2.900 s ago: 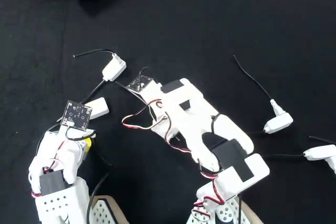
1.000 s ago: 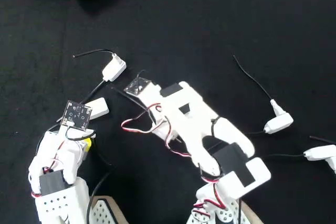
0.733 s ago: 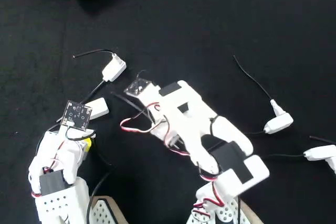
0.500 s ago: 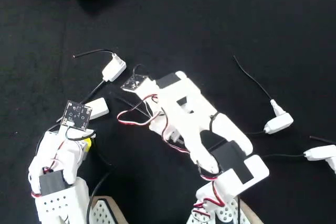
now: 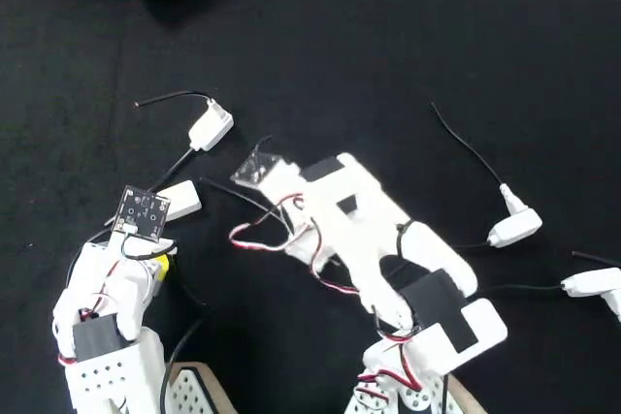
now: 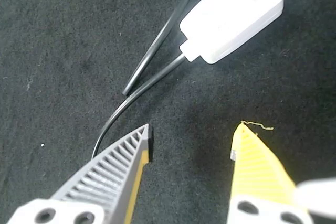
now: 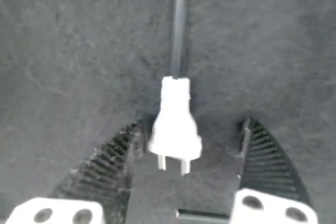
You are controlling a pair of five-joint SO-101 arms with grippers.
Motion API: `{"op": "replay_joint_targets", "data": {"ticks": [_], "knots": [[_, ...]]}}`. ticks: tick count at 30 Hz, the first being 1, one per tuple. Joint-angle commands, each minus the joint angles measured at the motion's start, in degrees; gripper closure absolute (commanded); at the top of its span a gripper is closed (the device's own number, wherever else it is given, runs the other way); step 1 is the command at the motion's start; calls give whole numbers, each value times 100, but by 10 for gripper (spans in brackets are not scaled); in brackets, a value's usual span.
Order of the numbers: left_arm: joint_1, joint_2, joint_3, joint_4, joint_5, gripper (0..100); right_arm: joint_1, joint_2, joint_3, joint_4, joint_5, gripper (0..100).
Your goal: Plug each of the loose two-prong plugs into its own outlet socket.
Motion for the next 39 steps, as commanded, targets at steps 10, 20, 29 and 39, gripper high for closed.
{"op": "replay_joint_targets", "data": {"ticks": [10, 20, 29, 39], "knots": [[-40, -53, 101, 18, -44, 747, 35, -233, -57, -97, -44, 937], [-31, -53, 101, 18, -44, 747, 70, -1077, -752, 1143, 325, 766], [-31, -53, 101, 18, -53, 746, 519, -804, 48, 62, 633, 890], [-40, -53, 101, 9, -44, 746, 343, -453, 479, -281, 545, 879]]}}
